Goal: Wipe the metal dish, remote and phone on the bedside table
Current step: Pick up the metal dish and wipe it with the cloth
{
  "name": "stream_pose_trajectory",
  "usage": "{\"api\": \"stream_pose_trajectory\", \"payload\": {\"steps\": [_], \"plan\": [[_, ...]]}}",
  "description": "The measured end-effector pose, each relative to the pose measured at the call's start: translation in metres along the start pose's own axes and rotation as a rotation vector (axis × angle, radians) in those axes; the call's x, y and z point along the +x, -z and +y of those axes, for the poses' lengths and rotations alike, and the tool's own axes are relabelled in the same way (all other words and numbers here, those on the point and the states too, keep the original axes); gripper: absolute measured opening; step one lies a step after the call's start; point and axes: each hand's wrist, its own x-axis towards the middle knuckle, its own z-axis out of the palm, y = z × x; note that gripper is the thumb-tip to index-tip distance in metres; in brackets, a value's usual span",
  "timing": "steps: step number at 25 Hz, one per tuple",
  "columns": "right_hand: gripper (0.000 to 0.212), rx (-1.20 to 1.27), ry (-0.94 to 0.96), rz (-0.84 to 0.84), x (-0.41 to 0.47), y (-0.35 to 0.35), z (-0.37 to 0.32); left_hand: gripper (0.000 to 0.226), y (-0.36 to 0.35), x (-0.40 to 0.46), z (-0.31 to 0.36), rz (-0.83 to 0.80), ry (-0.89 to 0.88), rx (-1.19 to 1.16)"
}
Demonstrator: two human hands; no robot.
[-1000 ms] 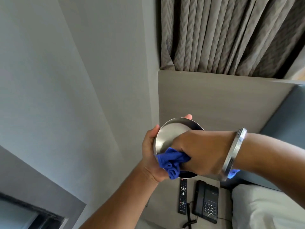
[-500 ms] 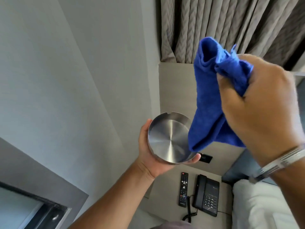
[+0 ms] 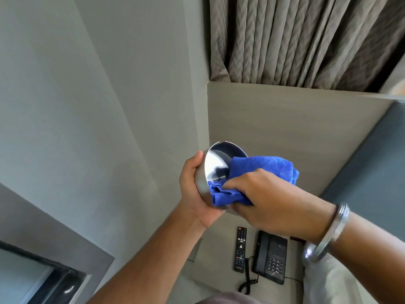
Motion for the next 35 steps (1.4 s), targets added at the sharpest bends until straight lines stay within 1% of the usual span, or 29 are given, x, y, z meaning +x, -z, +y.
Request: {"api": "stream_pose_trajectory", "payload": {"steps": [1,2,3,4,5,6,7,8,9,10,11,12,13,14,15,16,17,18,19,20,22,24,27,29,31,32,33,34,35], "plan": [[0.023,0.068,-0.05,-0.024,-0.001,0.0,-0.001,0.053,-0.002,-0.001,-0.003,-0.002,-0.01,0.026],[0.024,0.225,-0.123,-0.011,-0.001,0.001,-0.003,0.053,-0.004,0.0,-0.007,-0.004,-0.022,0.051],[0.023,0.483,-0.219,0.02,0.0,0.002,-0.004,0.055,-0.006,0.0,-0.01,-0.015,-0.045,0.072],[0.019,0.859,-0.329,0.044,0.003,0.004,-0.005,0.059,-0.008,0.002,-0.013,-0.022,-0.079,0.095],[0.016,1.267,-0.435,0.066,0.005,0.005,-0.005,0.069,-0.011,0.006,-0.014,-0.004,-0.118,0.122],[0.017,1.589,-0.519,0.134,0.008,0.006,-0.006,0.08,-0.012,0.01,-0.012,0.027,-0.142,0.153],[0.019,1.765,-0.565,0.244,0.009,0.008,-0.004,0.086,-0.014,0.014,-0.009,0.049,-0.157,0.171],[0.017,1.801,-0.576,0.372,0.008,0.011,-0.001,0.084,-0.012,0.016,-0.004,0.048,-0.171,0.162],[0.013,1.733,-0.553,0.524,0.005,0.019,0.005,0.076,-0.007,0.017,0.002,0.038,-0.179,0.122],[0.007,1.614,-0.499,0.694,0.001,0.03,0.011,0.066,-0.001,0.016,0.008,0.036,-0.179,0.06],[0.007,1.467,-0.436,0.859,-0.005,0.045,0.018,0.057,0.005,0.015,0.014,0.042,-0.167,-0.006],[0.011,1.282,-0.381,0.989,-0.011,0.06,0.025,0.052,0.01,0.014,0.018,0.026,-0.149,-0.061],[0.014,1.063,-0.329,1.077,-0.017,0.072,0.029,0.051,0.011,0.013,0.021,-0.023,-0.127,-0.096],[0.016,0.831,-0.272,1.109,-0.018,0.077,0.029,0.055,0.008,0.015,0.02,-0.077,-0.1,-0.114],[0.016,0.602,-0.209,1.072,-0.014,0.075,0.023,0.061,0.002,0.018,0.018,-0.111,-0.072,-0.117],[0.013,0.406,-0.152,0.949,-0.007,0.065,0.016,0.065,-0.005,0.022,0.015,-0.134,-0.047,-0.125],[0.015,0.228,-0.118,0.767,0.002,0.05,0.009,0.068,-0.01,0.026,0.012,-0.152,-0.029,-0.132],[0.026,0.054,-0.101,0.58,0.01,0.032,0.005,0.07,-0.014,0.028,0.01,-0.154,-0.017,-0.13],[0.037,-0.088,-0.086,0.428,0.016,0.015,0.005,0.069,-0.015,0.029,0.01,-0.146,0.0,-0.118],[0.044,-0.161,-0.079,0.336,0.02,0.003,0.007,0.067,-0.017,0.029,0.01,-0.136,0.008,-0.096],[0.048,-0.159,-0.107,0.271,0.02,-0.002,0.012,0.065,-0.017,0.027,0.011,-0.133,-0.013,-0.053],[0.042,-0.18,-0.149,0.249,0.014,0.002,0.018,0.067,-0.021,0.026,0.01,-0.141,-0.06,-0.024],[0.02,-0.275,-0.191,0.16,-0.002,0.004,0.008,0.088,-0.026,0.029,0.004,-0.081,-0.152,0.063],[0.026,-0.194,-0.186,0.122,-0.011,0.001,0.001,0.095,-0.027,0.03,0.001,-0.11,-0.172,0.097],[0.032,0.105,-0.229,0.145,-0.01,0.0,-0.004,0.095,-0.025,0.031,-0.001,-0.183,-0.2,0.148],[0.033,0.349,-0.274,0.176,-0.007,0.002,-0.007,0.095,-0.023,0.033,-0.003,-0.211,-0.197,0.167],[0.031,0.653,-0.335,0.226,-0.004,0.005,-0.01,0.094,-0.022,0.034,-0.005,-0.248,-0.181,0.165],[0.028,0.978,-0.4,0.278,-0.001,0.008,-0.011,0.091,-0.021,0.035,-0.008,-0.297,-0.158,0.129],[0.023,1.253,-0.456,0.324,0.001,0.011,-0.012,0.086,-0.02,0.036,-0.011,-0.346,-0.132,0.079]]}}
